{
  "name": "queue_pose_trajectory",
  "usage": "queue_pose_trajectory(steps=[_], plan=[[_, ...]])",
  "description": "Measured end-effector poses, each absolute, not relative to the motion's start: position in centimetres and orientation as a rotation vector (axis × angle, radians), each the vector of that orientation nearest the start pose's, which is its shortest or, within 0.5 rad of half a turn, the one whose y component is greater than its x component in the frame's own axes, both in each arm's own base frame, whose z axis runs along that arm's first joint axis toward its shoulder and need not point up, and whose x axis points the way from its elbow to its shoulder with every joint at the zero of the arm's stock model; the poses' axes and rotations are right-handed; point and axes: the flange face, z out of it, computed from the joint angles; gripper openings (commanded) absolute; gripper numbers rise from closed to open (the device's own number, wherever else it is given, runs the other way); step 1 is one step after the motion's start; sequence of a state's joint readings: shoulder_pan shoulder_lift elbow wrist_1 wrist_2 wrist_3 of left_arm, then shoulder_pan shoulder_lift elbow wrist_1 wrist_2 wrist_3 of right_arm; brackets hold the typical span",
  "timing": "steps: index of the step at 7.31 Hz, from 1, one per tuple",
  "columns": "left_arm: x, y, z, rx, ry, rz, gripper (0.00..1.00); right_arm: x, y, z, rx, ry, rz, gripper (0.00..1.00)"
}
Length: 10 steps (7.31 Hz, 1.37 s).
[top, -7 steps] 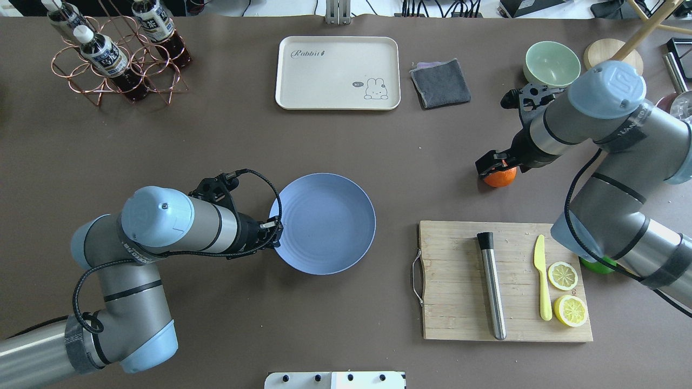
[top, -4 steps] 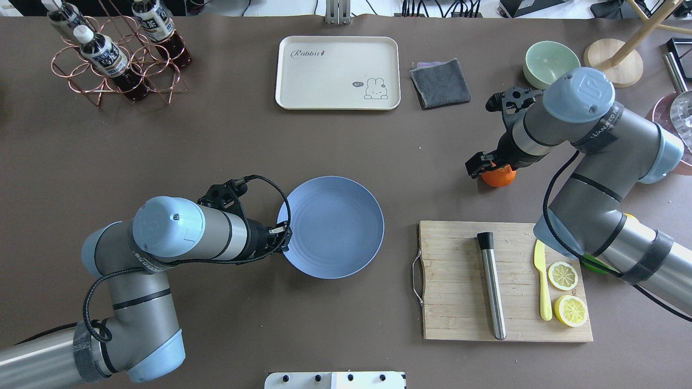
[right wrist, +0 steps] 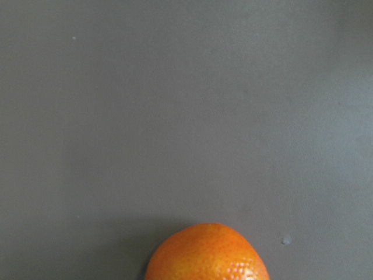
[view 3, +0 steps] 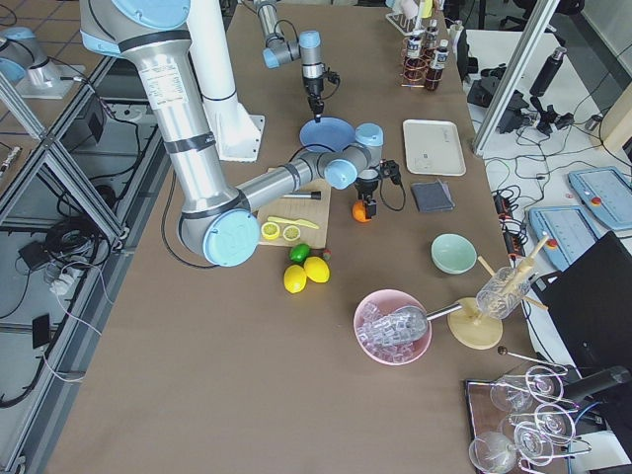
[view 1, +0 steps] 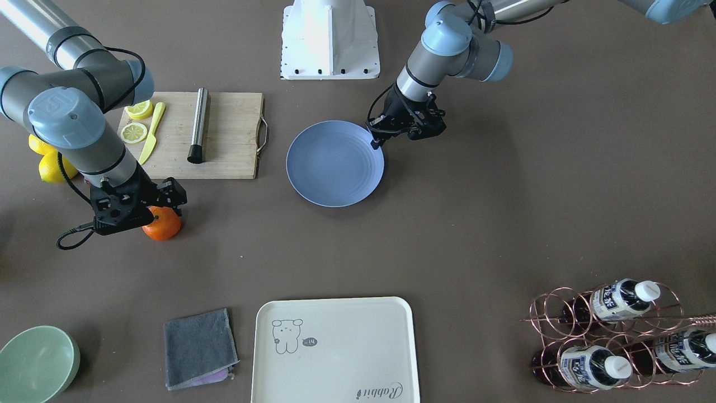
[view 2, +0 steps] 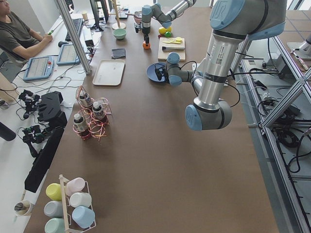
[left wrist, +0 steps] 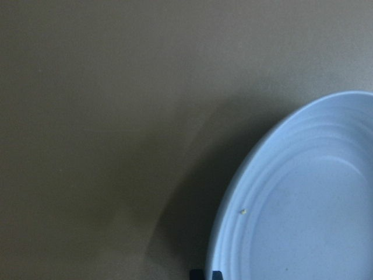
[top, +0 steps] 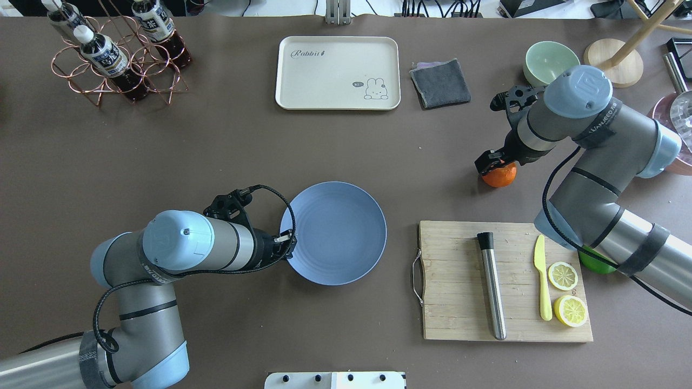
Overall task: Pick orange to plate
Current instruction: 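Grasp the orange tangerine with the right gripper while the left gripper holds the plate, then carry the orange over the blue plate with the right gripper while the left gripper withdraws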
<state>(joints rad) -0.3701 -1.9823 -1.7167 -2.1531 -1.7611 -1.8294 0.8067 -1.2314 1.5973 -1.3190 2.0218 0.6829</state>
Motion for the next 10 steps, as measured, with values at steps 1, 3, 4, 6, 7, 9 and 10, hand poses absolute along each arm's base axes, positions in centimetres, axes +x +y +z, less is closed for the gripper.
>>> queue_pose_trajectory(steps=[1,3,4,6,7,9,10], plan=[[55.1,-33.4,29.4,-0.105,1.156,-0.448,0.76,-38.1,-52.4,44.1,0.162,-0.728,-0.218,0.01],[55.0,-33.5,29.0,-0.102,1.163,-0.446,0.76,-38.2,-52.3,43.7,0.162,-0.737,-0.222,0.0],[54.2,-33.9,28.4,-0.096,1.175,-0.45,0.76,-38.3,-52.3,42.4,0.169,-0.754,-0.224,0.0],[48.7,-37.7,28.3,-0.091,1.194,-0.451,0.76,-40.1,-51.5,35.1,0.177,-0.843,-0.179,0.0],[45.2,-40.2,29.6,-0.092,1.186,-0.428,0.76,-43.3,-49.8,29.6,0.154,-0.906,-0.118,0.0],[39.4,-43.9,33.7,-0.051,1.143,-0.356,0.76,-51.4,-44.0,20.9,0.12,-0.971,-0.024,0.0],[37.1,-45.7,36.0,-0.026,1.116,-0.329,0.76,-55.1,-40.8,18.8,0.117,-0.959,-0.006,0.0]])
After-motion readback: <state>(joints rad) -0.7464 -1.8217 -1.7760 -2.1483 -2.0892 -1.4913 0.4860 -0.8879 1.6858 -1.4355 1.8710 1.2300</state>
